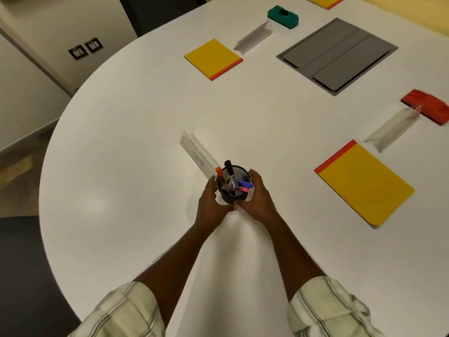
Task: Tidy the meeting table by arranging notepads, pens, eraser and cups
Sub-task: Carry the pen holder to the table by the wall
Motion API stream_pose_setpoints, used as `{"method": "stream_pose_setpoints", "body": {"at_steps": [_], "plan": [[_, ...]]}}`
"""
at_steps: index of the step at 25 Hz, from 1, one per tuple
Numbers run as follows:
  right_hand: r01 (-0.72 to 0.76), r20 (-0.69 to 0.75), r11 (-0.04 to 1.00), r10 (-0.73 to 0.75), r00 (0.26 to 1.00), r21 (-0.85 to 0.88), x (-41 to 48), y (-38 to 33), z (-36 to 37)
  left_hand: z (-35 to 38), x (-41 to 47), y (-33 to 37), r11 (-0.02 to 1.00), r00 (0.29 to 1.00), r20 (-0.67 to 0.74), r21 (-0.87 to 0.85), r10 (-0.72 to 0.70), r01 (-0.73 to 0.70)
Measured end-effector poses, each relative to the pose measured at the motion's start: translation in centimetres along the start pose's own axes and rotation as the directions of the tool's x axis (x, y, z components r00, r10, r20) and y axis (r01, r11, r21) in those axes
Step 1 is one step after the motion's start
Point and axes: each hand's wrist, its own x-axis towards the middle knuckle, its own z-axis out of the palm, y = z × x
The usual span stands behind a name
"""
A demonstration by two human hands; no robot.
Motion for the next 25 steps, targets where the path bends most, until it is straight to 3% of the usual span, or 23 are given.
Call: {"method": "stream_pose_setpoints", "body": {"at_steps": [12, 25], "plan": [[0.132, -0.049, 0.990, -0.130, 0.990, 0.047, -1.9, -2.1, 0.0, -0.9, -2.0, 2.2, 0.995, 0.996, -0.083, -0.088, 0.036, -0.043], [0.399, 0.038, 0.917, -0.399, 0.916, 0.014, -16.8, -8.0, -1.4, -5.4, -16.4, 4.0, 0.946, 0.966, -0.209, -0.254, 0.149, -0.201]]}}
